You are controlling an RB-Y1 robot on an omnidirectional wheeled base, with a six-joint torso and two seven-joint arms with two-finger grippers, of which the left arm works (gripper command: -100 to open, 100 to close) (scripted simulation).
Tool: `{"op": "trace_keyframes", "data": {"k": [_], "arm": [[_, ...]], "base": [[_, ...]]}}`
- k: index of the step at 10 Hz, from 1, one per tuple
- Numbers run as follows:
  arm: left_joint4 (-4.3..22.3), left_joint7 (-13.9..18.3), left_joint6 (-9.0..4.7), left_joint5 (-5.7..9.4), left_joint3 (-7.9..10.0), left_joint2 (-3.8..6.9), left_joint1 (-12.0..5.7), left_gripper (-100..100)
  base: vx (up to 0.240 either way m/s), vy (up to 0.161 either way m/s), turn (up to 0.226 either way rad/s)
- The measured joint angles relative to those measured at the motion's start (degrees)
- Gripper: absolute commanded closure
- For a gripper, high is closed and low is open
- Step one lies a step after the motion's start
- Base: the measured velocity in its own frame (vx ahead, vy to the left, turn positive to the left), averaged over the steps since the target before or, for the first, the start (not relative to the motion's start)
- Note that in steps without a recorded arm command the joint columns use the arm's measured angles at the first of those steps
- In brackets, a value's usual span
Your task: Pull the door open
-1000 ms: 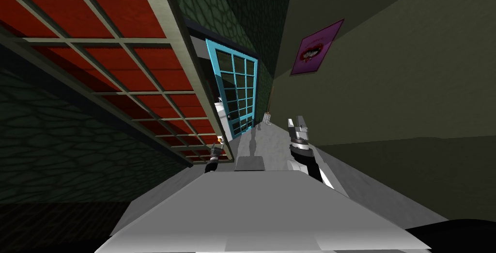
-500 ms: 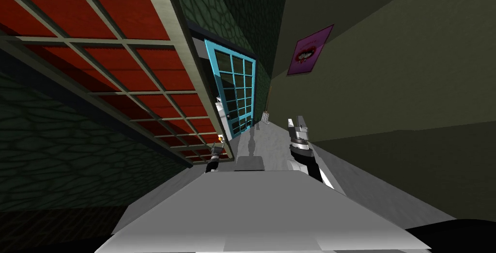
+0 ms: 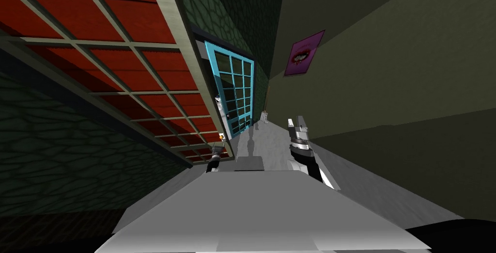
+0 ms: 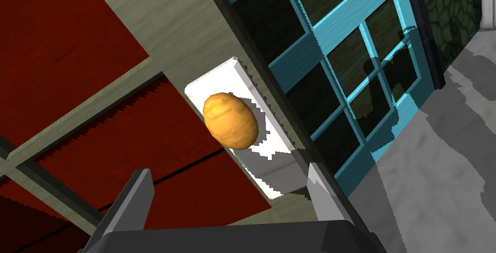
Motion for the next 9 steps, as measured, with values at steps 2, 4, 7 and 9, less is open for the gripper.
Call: {"op": "trace_keyframes", "data": {"k": [2, 4, 7, 9], "arm": [[-0.1, 2.8, 0.26, 0.85, -0.47, -0.02, -0.28, -100], [-0.4, 5.8, 0.51, 1.81, -1.01, -0.07, -0.5, -100], [-0.1, 9.7, 0.67, 2.99, -1.68, -0.12, -1.1, -100], [-0.3, 13.0, 0.96, 4.07, -2.29, -0.13, -1.41, -100]], "base": [[-0.062, 0.031, -0.037], [-0.078, 0.032, -0.071], [-0.084, 0.038, -0.075], [-0.078, 0.034, -0.05]]}}
